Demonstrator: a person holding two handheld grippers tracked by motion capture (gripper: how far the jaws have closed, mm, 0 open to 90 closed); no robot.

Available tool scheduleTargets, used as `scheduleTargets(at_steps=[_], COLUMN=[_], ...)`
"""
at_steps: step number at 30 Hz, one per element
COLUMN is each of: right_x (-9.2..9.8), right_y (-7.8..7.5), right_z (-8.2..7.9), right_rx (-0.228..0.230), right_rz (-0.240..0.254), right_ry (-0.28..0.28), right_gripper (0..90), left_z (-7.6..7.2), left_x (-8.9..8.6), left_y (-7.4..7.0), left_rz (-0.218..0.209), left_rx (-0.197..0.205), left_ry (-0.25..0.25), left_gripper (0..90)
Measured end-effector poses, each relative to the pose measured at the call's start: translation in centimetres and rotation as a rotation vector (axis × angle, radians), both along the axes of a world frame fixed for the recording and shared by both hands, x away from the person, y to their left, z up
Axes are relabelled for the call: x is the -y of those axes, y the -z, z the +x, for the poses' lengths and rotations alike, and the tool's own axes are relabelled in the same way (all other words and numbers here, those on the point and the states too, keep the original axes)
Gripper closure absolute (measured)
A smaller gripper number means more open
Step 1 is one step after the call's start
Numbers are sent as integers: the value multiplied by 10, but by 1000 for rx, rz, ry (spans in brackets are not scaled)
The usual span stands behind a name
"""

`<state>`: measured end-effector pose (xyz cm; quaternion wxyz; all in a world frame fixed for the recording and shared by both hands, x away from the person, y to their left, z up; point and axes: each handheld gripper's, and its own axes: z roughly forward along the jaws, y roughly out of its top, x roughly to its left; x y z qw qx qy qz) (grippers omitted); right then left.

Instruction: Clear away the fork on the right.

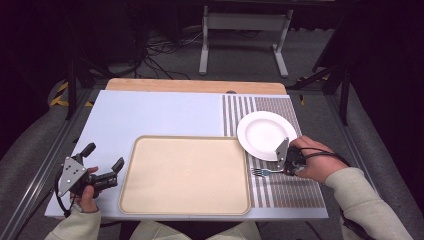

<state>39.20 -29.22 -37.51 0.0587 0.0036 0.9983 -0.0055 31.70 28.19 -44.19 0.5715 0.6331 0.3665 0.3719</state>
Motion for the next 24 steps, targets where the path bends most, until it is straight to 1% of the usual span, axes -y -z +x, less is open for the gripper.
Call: scheduleTargets(at_steps=[2, 3, 4, 5, 7, 8, 10, 11, 12, 16, 19, 21, 22, 23, 24], right_x=[-1, -3, -3, -5, -7, -9, -11, -12, -14, -20, -26, -30, -32, -35, -38], right_y=[-3, -8, -8, -12, -15, -19, -21, -22, -24, -31, -35, -37, -38, -39, -40], right_z=[0, -1, -1, -1, -1, -1, -2, -1, -1, -1, -2, -1, -2, -1, -1], right_rx=[3, 10, 10, 20, 26, 35, 40, 42, 43, 55, 49, 51, 47, 51, 48], right_rz=[6, 12, 12, 21, 25, 41, 40, 45, 42, 62, 101, 123, 136, 147, 146], right_ry=[3, 2, 2, 3, 0, -2, 9, -3, 2, 5, 45, 42, 56, 54, 63], right_gripper=[779, 779, 779, 779, 780, 779, 780, 779, 780, 780, 780, 780, 780, 780, 780], left_z=[0, 0, 0, 0, 0, 0, 0, 0, 0, 0, 0, 0, 0, 0, 0], left_x=[0, 0, 0, 0, 0, 0, 0, 0, 0, 0, -1, -1, -1, 0, 0], left_y=[0, 0, 0, 0, 0, 0, 0, 0, 0, 0, 0, 0, 0, 0, 0], left_rz=[-1, -1, -1, -1, 2, -1, -1, 3, 3, 2, 4, 3, 4, 4, 4], left_rx=[0, 0, 0, 0, 0, 0, 0, 1, 1, 0, -1, -2, -2, -2, -2], left_ry=[0, -1, 0, 0, -1, -1, 0, 0, -1, 0, -1, -1, -1, -1, -1], left_gripper=[0, 0, 0, 0, 0, 0, 0, 0, 0, 0, 0, 0, 0, 0, 0])
